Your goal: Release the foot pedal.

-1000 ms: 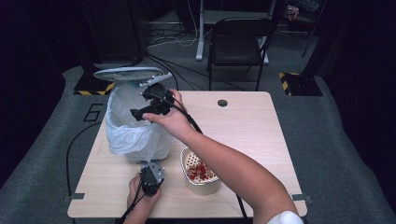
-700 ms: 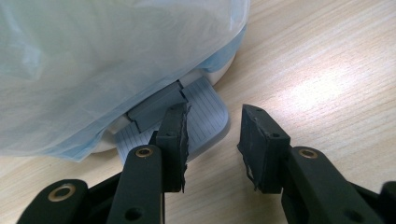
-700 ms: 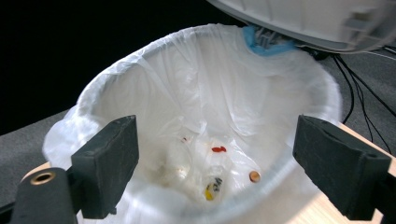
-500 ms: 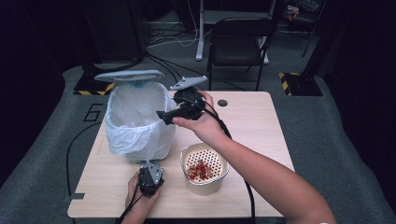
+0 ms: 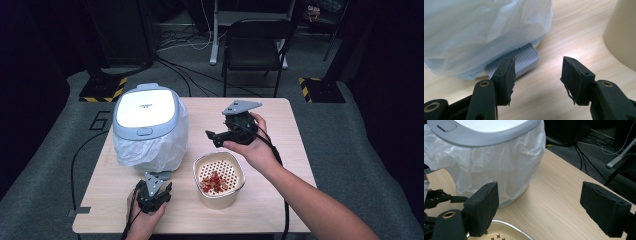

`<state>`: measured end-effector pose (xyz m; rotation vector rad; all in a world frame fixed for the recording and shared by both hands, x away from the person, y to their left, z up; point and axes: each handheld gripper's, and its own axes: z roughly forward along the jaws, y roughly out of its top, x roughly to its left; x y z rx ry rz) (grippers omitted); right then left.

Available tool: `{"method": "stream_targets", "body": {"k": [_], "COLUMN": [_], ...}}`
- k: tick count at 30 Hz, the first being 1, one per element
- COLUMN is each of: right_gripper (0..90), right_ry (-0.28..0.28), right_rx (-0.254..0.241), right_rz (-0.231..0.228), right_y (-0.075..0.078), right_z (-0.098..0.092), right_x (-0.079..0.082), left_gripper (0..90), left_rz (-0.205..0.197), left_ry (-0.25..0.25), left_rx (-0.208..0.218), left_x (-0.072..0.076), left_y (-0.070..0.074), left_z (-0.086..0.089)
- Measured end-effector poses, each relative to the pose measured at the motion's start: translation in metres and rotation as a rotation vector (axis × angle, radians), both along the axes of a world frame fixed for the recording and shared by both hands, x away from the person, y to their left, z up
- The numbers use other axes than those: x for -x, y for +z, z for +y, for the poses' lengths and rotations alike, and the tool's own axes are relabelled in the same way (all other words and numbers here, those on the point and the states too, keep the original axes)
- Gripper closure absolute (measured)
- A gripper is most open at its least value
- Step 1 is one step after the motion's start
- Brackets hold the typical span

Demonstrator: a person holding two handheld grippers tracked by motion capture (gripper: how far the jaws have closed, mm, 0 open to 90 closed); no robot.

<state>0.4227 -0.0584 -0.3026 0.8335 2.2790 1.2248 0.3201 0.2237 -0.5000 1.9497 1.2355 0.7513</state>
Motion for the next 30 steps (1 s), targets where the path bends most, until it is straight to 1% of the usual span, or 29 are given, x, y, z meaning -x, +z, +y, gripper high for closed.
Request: {"method": "stream_targets", "body": {"k": [1, 2, 3, 4, 6, 7, 8, 9, 10, 11, 12, 13, 14, 15, 16, 20, 21, 23, 26, 27, 28, 29, 30], "right_gripper": [15.1, 15.1, 15.2, 15.2, 15.2, 15.4, 15.4, 15.4, 15.4, 15.4, 15.4, 15.4, 15.6, 15.9, 16.3, 18.8, 18.8, 19.1, 19.3, 19.5, 19.5, 19.6, 19.6], "right_ry": [-0.005, -0.007, -0.017, -0.02, -0.037, -0.043, -0.046, -0.051, -0.055, -0.06, -0.061, -0.067, -0.071, -0.082, -0.087, -0.096, -0.095, -0.1, -0.108, -0.113, -0.112, -0.116, -0.119], "right_rx": [0.003, 0.006, 0.0, 0.003, 0.007, 0.01, 0.013, 0.014, 0.018, 0.02, 0.022, 0.021, 0.023, 0.022, 0.029, 0.041, 0.044, 0.043, 0.038, 0.035, 0.037, 0.036, 0.035], "right_rz": [0.004, -0.004, 0.002, 0.0, 0.01, 0.008, 0.003, 0.008, 0.002, 0.007, 0.015, 0.023, 0.023, 0.027, 0.024, 0.03, 0.034, 0.037, 0.044, 0.05, 0.052, 0.057, 0.064], "right_y": [-0.002, -0.004, -0.006, -0.008, -0.012, -0.013, -0.014, -0.016, -0.017, -0.019, -0.02, -0.022, -0.024, -0.026, -0.027, -0.036, -0.04, -0.046, -0.057, -0.06, -0.063, -0.067, -0.07], "right_z": [-0.003, -0.007, -0.01, -0.013, -0.019, -0.022, -0.025, -0.027, -0.03, -0.033, -0.036, -0.04, -0.043, -0.046, -0.05, -0.061, -0.064, -0.067, -0.072, -0.073, -0.074, -0.075, -0.075], "right_x": [0.001, 0.001, 0.002, 0.002, 0.004, 0.005, 0.005, 0.006, 0.006, 0.007, 0.007, 0.007, 0.007, 0.007, 0.007, 0.008, 0.009, 0.011, 0.013, 0.014, 0.014, 0.015, 0.016], "left_gripper": [44.6, 44.3, 44.0, 44.0, 44.0, 44.0, 43.6, 43.2, 43.2, 43.2, 43.1, 43.0, 42.8, 42.8, 42.4, 41.9, 41.8, 41.8, 41.6, 41.6, 41.6, 41.6, 41.6], "left_rz": [0.021, 0.04, 0.049, 0.06, 0.073, 0.085, 0.087, 0.102, 0.105, 0.116, 0.113, 0.118, 0.12, 0.123, 0.138, 0.172, 0.174, 0.178, 0.178, 0.173, 0.177, 0.17, 0.172], "left_ry": [-0.007, -0.018, -0.023, -0.017, -0.024, -0.027, -0.025, -0.031, -0.029, -0.037, -0.038, -0.05, -0.057, -0.051, -0.06, -0.093, -0.098, -0.097, -0.081, -0.069, -0.065, -0.057, -0.045], "left_rx": [0.011, 0.022, 0.03, 0.056, 0.066, 0.067, 0.062, 0.058, 0.059, 0.058, 0.05, 0.047, 0.044, 0.058, 0.065, 0.092, 0.088, 0.095, 0.106, 0.114, 0.121, 0.127, 0.143], "left_x": [0.0, 0.0, -0.001, 0.0, 0.001, 0.001, 0.001, 0.001, 0.001, 0.001, 0.001, 0.001, 0.001, 0.002, 0.002, 0.003, 0.004, 0.005, 0.006, 0.006, 0.006, 0.006, 0.006], "left_y": [0.001, 0.002, 0.003, 0.004, 0.006, 0.007, 0.008, 0.009, 0.009, 0.01, 0.011, 0.012, 0.012, 0.011, 0.011, 0.009, 0.009, 0.009, 0.008, 0.008, 0.008, 0.007, 0.007], "left_z": [0.001, 0.004, 0.006, 0.006, 0.009, 0.011, 0.012, 0.014, 0.016, 0.019, 0.021, 0.024, 0.026, 0.026, 0.029, 0.037, 0.039, 0.044, 0.051, 0.054, 0.057, 0.06, 0.062]}}
